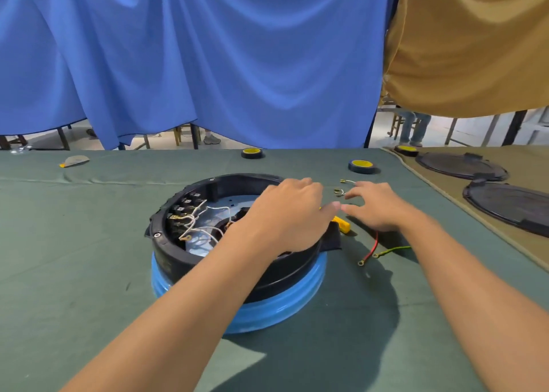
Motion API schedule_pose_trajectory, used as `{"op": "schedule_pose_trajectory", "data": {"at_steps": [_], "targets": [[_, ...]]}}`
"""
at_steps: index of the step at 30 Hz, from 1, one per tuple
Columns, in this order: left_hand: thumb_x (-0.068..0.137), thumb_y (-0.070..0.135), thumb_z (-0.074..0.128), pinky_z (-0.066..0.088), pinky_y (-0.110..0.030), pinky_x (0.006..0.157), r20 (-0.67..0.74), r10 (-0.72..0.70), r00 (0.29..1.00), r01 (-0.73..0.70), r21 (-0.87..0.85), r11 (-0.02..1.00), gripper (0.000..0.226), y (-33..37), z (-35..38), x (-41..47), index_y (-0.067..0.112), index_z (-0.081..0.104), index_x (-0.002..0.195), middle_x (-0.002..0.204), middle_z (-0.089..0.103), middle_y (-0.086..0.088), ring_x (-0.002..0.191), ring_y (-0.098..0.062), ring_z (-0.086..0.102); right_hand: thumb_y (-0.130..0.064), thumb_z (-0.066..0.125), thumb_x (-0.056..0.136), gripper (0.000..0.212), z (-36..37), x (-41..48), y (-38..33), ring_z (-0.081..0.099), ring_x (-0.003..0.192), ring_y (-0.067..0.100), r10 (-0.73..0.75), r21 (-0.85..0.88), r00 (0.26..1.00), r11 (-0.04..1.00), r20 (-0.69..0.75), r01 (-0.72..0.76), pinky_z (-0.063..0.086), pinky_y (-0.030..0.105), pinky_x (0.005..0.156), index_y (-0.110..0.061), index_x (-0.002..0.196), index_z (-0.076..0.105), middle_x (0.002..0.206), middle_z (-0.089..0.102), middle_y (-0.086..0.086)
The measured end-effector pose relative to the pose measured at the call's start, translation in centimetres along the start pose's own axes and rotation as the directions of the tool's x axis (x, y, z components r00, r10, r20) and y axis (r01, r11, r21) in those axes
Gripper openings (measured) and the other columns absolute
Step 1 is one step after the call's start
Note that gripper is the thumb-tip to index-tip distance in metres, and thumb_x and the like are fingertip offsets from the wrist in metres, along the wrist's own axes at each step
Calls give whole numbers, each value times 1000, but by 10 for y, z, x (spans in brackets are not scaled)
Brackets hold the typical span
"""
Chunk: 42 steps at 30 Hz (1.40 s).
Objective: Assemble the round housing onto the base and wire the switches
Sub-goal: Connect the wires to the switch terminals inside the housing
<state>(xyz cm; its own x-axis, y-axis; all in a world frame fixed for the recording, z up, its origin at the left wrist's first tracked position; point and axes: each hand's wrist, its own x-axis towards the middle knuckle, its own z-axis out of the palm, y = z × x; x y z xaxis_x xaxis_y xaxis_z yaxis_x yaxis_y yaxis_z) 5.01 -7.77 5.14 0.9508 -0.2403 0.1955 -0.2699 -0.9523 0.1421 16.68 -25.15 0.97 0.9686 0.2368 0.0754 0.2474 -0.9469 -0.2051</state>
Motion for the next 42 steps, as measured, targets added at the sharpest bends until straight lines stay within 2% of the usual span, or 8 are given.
{"op": "schedule_pose_trajectory", "data": {"at_steps": [9,14,17,21,28,33,37,42], "targets": [[103,45,34,38,-47,105,22,4,1000,-3,-53,999,45,-3,6,-1,12,56,125,127,56,-2,124,-24,47,-48,49,95,40,19,14,-2,42,126,25,34,37,997,999,-67,-31,34,45,100,-22,125,52,129,56,3],[103,41,37,39,-45,104,10,10,1000,-10,-61,998,42,-2,6,-2,13,58,125,126,57,-1,123,-23,47,-23,59,93,16,19,15,-4,54,109,26,37,131,963,991,-267,-1,42,40,94,-22,104,70,112,68,4],[104,40,37,37,-44,107,18,28,999,-27,-83,996,42,-2,5,-3,14,56,131,133,55,-2,131,-22,43,-38,55,94,32,22,18,-5,47,123,26,22,109,954,994,-300,11,38,45,99,-21,120,63,128,61,3],[104,37,36,38,-44,106,23,27,999,-25,-98,995,39,-3,5,-3,11,60,122,128,58,-4,128,-21,45,-65,33,92,68,31,23,-2,35,138,25,21,-12,995,1000,-98,-22,32,48,106,-22,145,38,150,41,1],[104,39,37,38,-44,106,16,36,999,-34,-101,994,41,-1,5,-3,12,60,125,126,59,-2,129,-20,44,-52,44,95,40,29,21,-3,37,123,29,55,-49,977,997,-204,-67,33,48,94,-26,122,60,128,55,3],[104,39,38,38,-43,106,12,40,999,-39,-85,996,41,0,4,-2,14,59,128,124,59,-1,128,-20,45,-41,61,91,21,25,18,-7,39,111,24,51,10,947,999,-317,-51,27,38,81,-27,100,73,101,62,-1],[104,40,38,40,-42,104,3,37,999,-37,-95,995,41,0,4,-4,15,59,129,125,58,0,123,-20,48,-34,59,93,20,17,13,-10,44,113,25,2,125,919,991,-394,52,35,42,91,-20,97,73,108,64,2],[101,36,45,44,-40,97,-236,-4,972,-8,-51,999,36,2,2,-8,17,57,130,124,65,-1,116,-26,57,-25,60,93,20,-22,2,-32,60,86,22,-22,437,870,858,-492,270,42,31,78,-10,86,71,83,69,3]]}}
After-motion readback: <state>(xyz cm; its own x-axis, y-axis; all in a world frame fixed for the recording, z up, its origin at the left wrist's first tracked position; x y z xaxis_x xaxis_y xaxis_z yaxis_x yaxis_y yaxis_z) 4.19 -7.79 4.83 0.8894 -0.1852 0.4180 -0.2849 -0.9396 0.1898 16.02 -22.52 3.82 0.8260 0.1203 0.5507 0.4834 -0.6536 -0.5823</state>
